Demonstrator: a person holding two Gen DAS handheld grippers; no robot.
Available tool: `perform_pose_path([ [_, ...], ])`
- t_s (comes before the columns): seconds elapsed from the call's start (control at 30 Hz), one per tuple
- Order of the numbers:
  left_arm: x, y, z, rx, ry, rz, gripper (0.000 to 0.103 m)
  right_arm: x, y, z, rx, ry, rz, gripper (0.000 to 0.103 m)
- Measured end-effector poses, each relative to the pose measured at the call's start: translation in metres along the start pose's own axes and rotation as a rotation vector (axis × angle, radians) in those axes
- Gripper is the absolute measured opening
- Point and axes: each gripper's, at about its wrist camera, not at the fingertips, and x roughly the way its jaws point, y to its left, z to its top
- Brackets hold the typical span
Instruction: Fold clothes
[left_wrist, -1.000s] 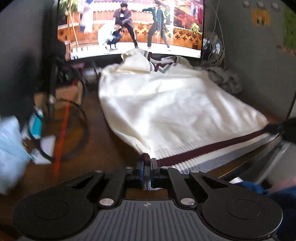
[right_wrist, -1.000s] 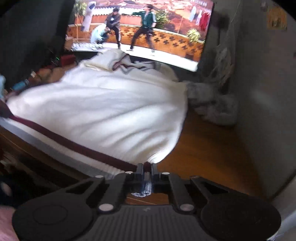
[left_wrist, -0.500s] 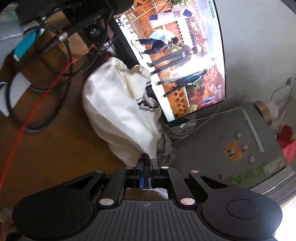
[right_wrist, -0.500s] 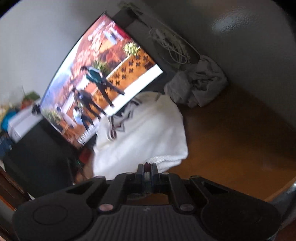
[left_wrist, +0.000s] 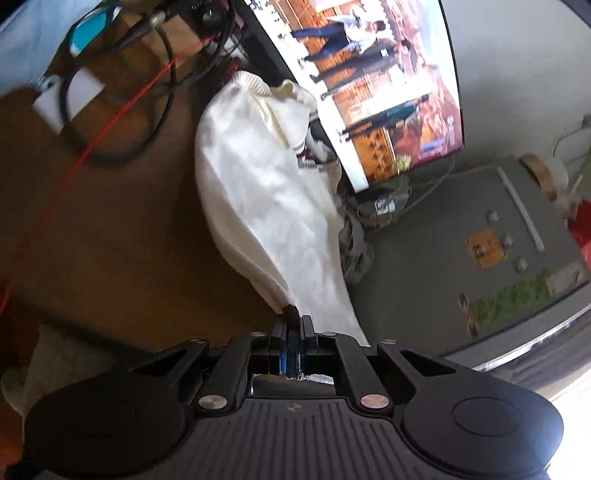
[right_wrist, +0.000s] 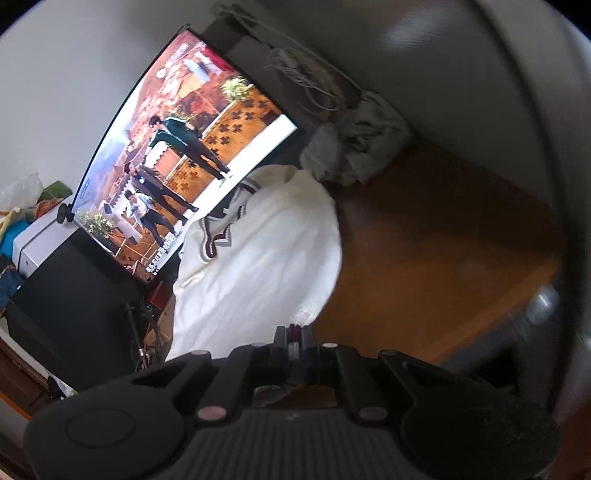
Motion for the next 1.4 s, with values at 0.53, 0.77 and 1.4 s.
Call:
perform_pose_path([
  [0.53, 0.009, -0.032, 0.039, 0.041, -0.055, -0.194, 0.006, 0.017, 0.023, 0.049, -0.095, -0.029, 0.084, 0.005],
  [0.77, 0.061, 0.0, 0.099, -0.093, -0.077, -0.108, 0.006, 0.11, 0.011, 0.099, -0.069, 0.012, -0.014, 0.005],
  [1.4, 0.044, -0.029, 0.107, 0.38, -0.144, 0.177, 0.06, 0.137, 0.003, 0.084, -0.409, 0.041, -0.133, 0.044],
])
